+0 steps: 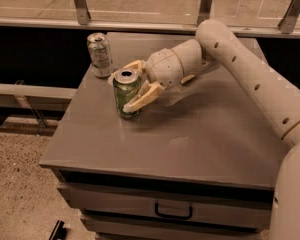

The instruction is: Pick green can

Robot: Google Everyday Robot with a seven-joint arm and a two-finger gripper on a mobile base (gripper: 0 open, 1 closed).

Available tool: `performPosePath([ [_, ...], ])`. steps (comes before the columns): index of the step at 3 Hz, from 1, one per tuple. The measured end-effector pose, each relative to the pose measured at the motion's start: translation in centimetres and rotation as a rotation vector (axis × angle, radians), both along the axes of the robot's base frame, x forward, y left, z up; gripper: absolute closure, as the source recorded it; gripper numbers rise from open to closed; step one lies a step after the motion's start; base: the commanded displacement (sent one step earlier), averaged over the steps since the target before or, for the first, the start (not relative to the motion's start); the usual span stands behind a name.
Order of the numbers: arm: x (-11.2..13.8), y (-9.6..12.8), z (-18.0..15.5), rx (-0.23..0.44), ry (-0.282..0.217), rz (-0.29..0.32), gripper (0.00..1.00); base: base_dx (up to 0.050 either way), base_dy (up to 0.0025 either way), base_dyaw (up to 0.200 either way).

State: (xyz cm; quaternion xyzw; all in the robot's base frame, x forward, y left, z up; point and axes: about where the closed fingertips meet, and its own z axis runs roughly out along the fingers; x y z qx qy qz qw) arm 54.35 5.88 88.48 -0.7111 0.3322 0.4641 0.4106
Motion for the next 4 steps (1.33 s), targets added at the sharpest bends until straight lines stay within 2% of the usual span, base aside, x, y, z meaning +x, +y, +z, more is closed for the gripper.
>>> performPosePath([
  [1,0.3,-1.1,0.9,-0.009,0.013,-0.011,0.87,0.000,0.00000,0.000],
  [2,0.6,-3.2,2.8,-0.010,0.012,-0.069,1.00,0.000,0.00000,0.000],
  [3,0.4,-5.3,5.6,-0.009,-0.025,-0.143,1.00,0.000,0.00000,0.000],
  [4,0.4,-5.7,6.0,-0.009,-0.032,-0.155,1.00,0.000,0.00000,0.000],
])
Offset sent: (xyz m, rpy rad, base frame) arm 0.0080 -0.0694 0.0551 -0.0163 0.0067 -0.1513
